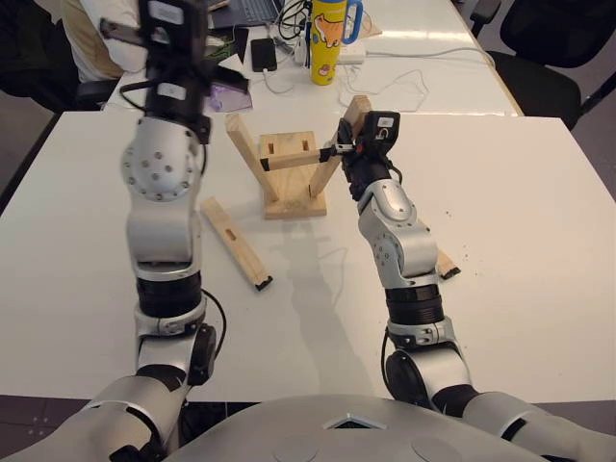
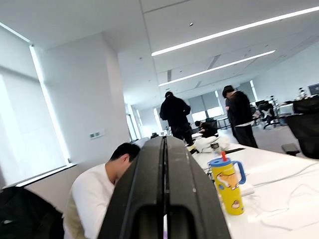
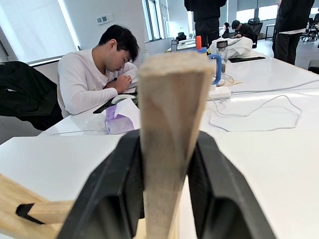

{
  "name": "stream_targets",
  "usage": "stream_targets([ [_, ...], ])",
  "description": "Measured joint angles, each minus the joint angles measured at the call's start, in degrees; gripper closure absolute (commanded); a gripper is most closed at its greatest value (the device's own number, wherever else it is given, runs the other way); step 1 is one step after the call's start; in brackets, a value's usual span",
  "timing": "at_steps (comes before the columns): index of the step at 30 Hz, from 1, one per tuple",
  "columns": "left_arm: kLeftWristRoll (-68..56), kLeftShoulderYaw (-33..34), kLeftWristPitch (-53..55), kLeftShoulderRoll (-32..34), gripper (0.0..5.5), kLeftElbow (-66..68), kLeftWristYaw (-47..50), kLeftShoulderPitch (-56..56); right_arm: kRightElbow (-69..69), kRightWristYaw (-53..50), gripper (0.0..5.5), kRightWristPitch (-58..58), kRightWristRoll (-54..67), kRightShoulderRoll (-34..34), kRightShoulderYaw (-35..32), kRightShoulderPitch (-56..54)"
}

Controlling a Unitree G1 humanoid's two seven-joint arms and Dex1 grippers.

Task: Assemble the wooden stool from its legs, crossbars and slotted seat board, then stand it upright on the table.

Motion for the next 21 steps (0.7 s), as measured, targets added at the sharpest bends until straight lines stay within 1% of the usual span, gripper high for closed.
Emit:
stream_targets([
  [2,-1.0,2.9,1.8,0.6,5.5,2.6,0.6,2.8,0.9,0.5,4.46,-0.3,0.5,-0.1,-1.3,-0.6],
  [4,-2.1,4.1,2.1,0.6,5.5,4.4,1.3,3.8,1.5,0.8,4.46,-0.6,0.6,-0.3,-1.7,-1.0],
  [11,-2.4,3.3,2.0,0.7,5.5,7.5,2.8,5.1,1.9,2.0,4.46,-0.9,0.8,-0.8,-1.7,-1.2],
  [12,-2.4,3.0,2.0,0.8,5.5,7.8,3.1,5.3,1.9,2.0,4.09,-0.9,0.8,-0.8,-1.7,-1.2],
  [16,-2.5,2.4,1.9,0.8,5.5,8.0,3.5,5.3,2.3,2.1,3.54,-0.8,0.5,-1.1,-2.0,-1.2],
  [21,-2.5,2.2,1.8,1.1,5.5,8.4,3.9,5.6,2.4,2.8,3.5,-1.0,1.8,-1.0,-3.5,-1.2],
])
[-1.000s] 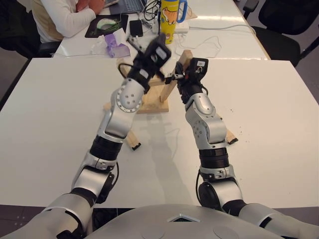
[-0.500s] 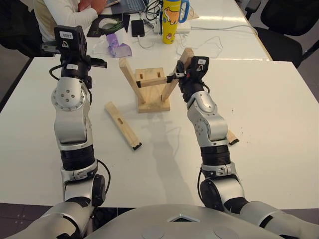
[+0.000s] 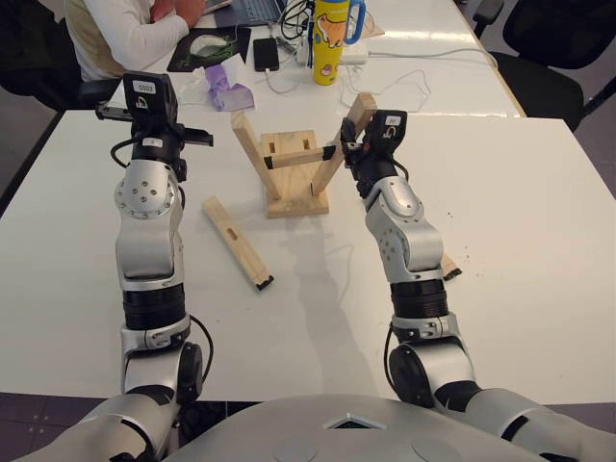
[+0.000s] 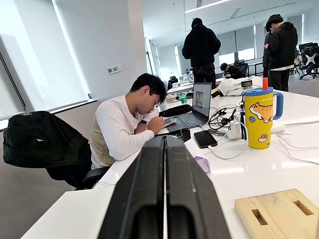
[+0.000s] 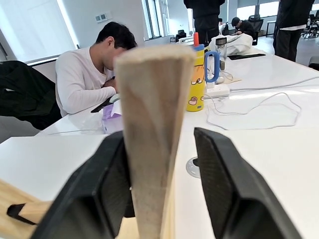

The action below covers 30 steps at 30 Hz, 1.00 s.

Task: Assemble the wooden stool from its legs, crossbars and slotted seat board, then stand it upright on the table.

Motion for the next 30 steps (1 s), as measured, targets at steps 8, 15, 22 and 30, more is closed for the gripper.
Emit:
stream_targets([
  [8,0.0,-0.3,0.3,0.9,5.5,2.8,0.4,3.2,-7.1,5.7,3.5,-3.4,5.3,-2.5,-3.8,-1.2],
  [15,-0.1,0.2,0.0,1.6,5.5,8.4,0.5,5.4,-8.4,2.3,4.0,-7.9,7.1,-6.1,-10.8,-10.0],
  [22,0.7,0.1,-1.7,5.3,5.5,14.8,0.9,5.6,10.7,-6.1,5.15,-2.3,0.8,-11.5,-14.7,-7.7],
  [30,-0.1,-2.8,-1.8,4.0,5.5,17.2,0.3,4.6,10.5,-3.7,5.48,-1.2,0.4,-9.5,-10.5,-6.3],
])
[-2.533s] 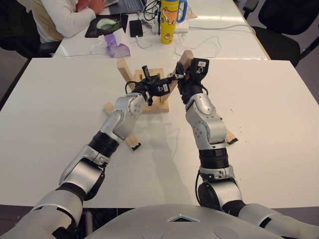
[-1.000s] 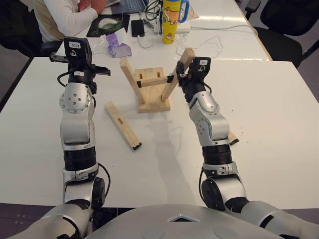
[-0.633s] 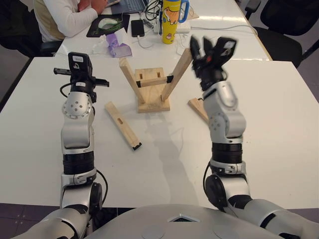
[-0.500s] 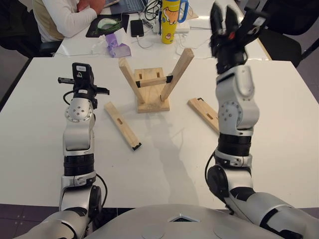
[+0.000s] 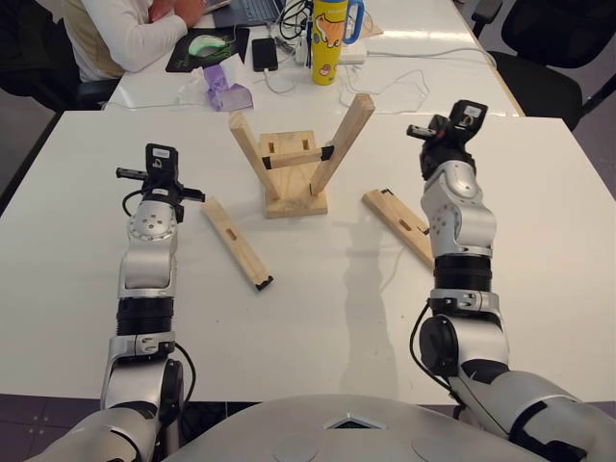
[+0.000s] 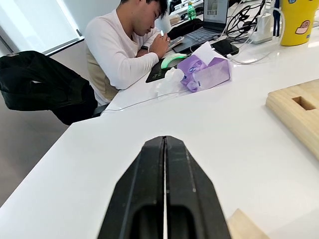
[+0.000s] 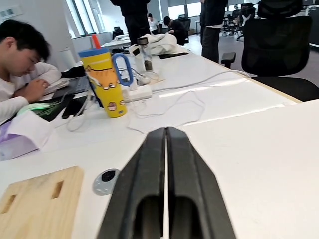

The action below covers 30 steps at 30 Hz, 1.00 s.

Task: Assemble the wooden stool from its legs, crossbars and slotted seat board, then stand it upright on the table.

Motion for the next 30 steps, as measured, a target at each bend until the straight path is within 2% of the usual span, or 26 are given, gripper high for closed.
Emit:
stream_targets([
  [3,-1.9,-2.4,0.8,-2.0,5.5,-2.3,-2.4,-0.3,-4.6,7.0,5.48,3.1,2.6,0.9,4.4,2.3],
  [6,-3.8,-6.9,2.3,-6.0,5.5,-7.3,-5.0,-0.5,-14.4,17.3,5.48,8.4,7.9,1.0,11.5,7.7],
  [8,-3.8,-8.1,3.2,-5.9,5.5,-8.6,-5.5,-0.3,-17.3,18.9,5.48,10.2,8.4,-1.2,11.9,10.1],
  [17,-2.3,-10.9,3.5,-6.3,5.5,-8.7,-5.8,1.1,-14.3,16.0,5.48,15.7,4.4,-1.8,13.2,10.0],
  [22,-2.0,-5.9,3.4,-5.0,5.5,-2.4,-1.1,1.8,-10.7,10.5,5.48,16.0,2.0,-1.1,10.7,8.4],
  [26,0.4,-0.2,2.8,-2.4,5.5,2.4,6.6,1.9,-6.7,0.8,5.48,12.6,-0.8,-1.0,4.1,6.9],
  [30,1.7,-0.9,0.6,-1.5,5.5,1.0,7.6,1.4,-7.7,-0.5,5.48,11.2,-0.8,-0.5,2.6,7.1],
])
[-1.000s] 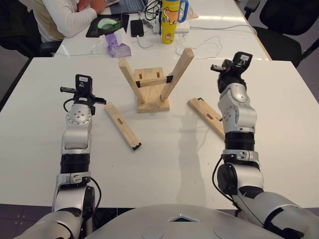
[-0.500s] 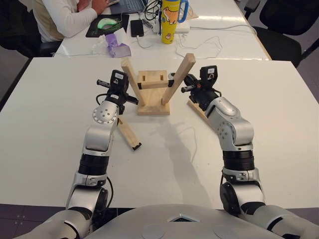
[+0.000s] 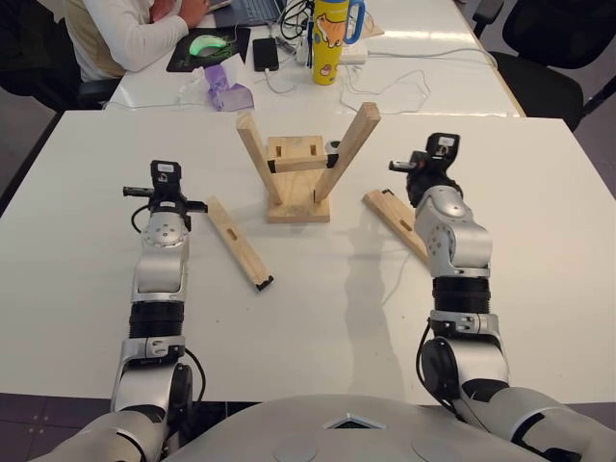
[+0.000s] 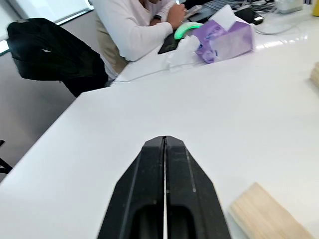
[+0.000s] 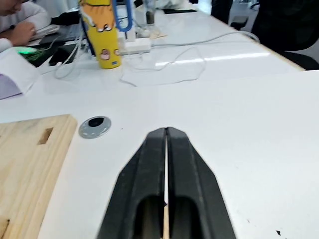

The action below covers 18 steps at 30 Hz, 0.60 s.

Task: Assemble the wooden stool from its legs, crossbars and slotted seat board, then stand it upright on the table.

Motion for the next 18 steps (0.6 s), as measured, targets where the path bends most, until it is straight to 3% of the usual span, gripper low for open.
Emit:
stream_targets([
  [5,-0.1,-10.7,1.8,-2.0,5.5,-11.0,-9.0,-1.3,-17.1,13.5,5.48,0.9,6.6,2.6,12.3,5.3],
  [11,0.1,-15.1,5.1,-2.5,5.5,-12.6,-11.4,0.4,-15.0,13.0,5.48,6.9,4.4,-0.3,12.4,6.8],
  [18,-0.6,-14.9,5.7,-3.4,5.5,-11.4,-12.9,0.7,-9.5,10.7,5.48,11.7,2.3,0.6,12.6,5.8],
])
